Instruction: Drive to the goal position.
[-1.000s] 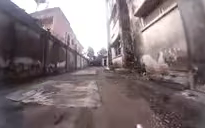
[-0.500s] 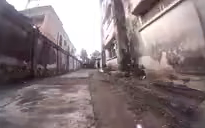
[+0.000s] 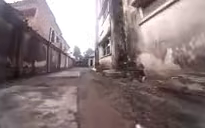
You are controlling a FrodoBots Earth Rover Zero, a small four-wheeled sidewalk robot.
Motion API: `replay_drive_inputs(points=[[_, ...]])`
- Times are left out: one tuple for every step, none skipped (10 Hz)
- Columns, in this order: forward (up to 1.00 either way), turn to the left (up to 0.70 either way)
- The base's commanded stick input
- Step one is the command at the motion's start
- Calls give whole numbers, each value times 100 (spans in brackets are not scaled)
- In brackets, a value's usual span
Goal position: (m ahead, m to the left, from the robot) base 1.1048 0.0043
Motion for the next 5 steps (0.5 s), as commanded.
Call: replay_drive_inputs(points=[[100, 1], [100, 1], [100, 1], [100, 1], [100, 1]])
